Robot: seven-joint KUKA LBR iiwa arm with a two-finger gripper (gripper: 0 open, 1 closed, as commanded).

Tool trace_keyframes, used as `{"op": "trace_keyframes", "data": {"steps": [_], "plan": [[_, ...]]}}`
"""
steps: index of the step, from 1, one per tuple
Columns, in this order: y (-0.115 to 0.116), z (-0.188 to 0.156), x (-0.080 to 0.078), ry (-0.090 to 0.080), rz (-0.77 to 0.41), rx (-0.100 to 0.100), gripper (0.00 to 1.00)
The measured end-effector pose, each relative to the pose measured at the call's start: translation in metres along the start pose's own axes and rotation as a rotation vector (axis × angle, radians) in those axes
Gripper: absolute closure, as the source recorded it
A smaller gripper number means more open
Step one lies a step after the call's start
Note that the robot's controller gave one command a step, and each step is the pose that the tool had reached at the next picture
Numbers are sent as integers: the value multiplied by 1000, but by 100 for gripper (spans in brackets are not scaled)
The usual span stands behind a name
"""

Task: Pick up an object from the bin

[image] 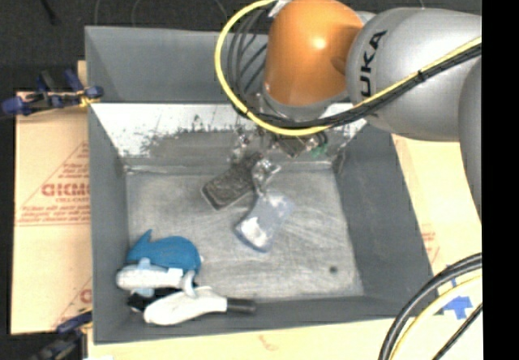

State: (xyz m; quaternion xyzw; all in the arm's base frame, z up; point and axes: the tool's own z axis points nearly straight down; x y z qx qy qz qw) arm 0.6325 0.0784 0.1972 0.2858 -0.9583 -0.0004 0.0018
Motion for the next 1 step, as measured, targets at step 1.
{"op": "trace_keyframes", "data": {"steps": [1], "plan": [[18, -48, 13, -6, -12, 4, 100]]}}
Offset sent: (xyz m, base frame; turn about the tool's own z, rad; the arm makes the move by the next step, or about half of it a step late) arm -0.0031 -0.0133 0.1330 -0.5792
